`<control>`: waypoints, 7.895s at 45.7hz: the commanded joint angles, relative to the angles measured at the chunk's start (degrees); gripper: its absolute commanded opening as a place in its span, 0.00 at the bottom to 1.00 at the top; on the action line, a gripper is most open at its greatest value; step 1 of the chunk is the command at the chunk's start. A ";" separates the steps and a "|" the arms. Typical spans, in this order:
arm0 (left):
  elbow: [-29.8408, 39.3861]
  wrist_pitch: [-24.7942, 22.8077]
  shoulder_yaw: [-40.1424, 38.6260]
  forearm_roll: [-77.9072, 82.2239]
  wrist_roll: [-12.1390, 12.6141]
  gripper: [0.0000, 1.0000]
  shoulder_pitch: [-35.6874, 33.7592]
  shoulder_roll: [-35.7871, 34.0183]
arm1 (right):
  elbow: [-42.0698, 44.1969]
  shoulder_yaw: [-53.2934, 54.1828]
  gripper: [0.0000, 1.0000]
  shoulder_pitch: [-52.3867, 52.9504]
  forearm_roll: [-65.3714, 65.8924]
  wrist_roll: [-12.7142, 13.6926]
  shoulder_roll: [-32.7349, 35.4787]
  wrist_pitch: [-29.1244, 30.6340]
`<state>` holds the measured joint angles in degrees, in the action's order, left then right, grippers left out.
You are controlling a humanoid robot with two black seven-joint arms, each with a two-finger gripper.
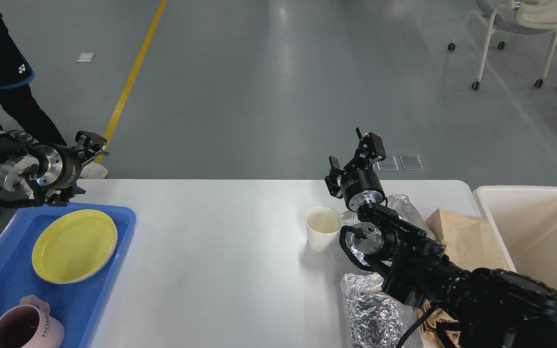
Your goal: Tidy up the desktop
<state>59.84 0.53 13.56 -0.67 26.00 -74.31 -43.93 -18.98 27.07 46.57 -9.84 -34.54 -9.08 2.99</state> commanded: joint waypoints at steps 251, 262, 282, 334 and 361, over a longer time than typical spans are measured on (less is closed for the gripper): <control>-30.66 -19.42 -66.91 -9.70 -51.49 1.00 38.63 32.15 | -72.51 -99.40 1.00 85.00 4.75 20.48 20.24 28.12; -30.66 -19.43 -66.91 -9.70 -51.49 1.00 38.72 32.24 | -73.04 -99.23 1.00 84.92 2.28 20.48 18.49 26.19; -30.66 -19.42 -66.91 -9.62 -51.49 1.00 38.63 32.15 | -72.51 -98.26 1.00 77.45 1.05 20.39 13.48 17.23; -30.74 -19.42 -66.91 -9.70 -51.49 1.00 38.63 32.15 | -67.68 -99.49 1.00 61.54 -12.22 20.48 3.54 5.01; -30.66 -19.42 -66.91 -9.70 -51.49 1.00 38.63 32.15 | -59.78 -114.69 1.00 44.06 -6.68 21.09 8.91 -6.59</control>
<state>29.16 -18.91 -53.35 -10.37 -25.49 -35.69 -11.78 -83.80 -84.79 96.69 -16.64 -13.77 0.20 -0.51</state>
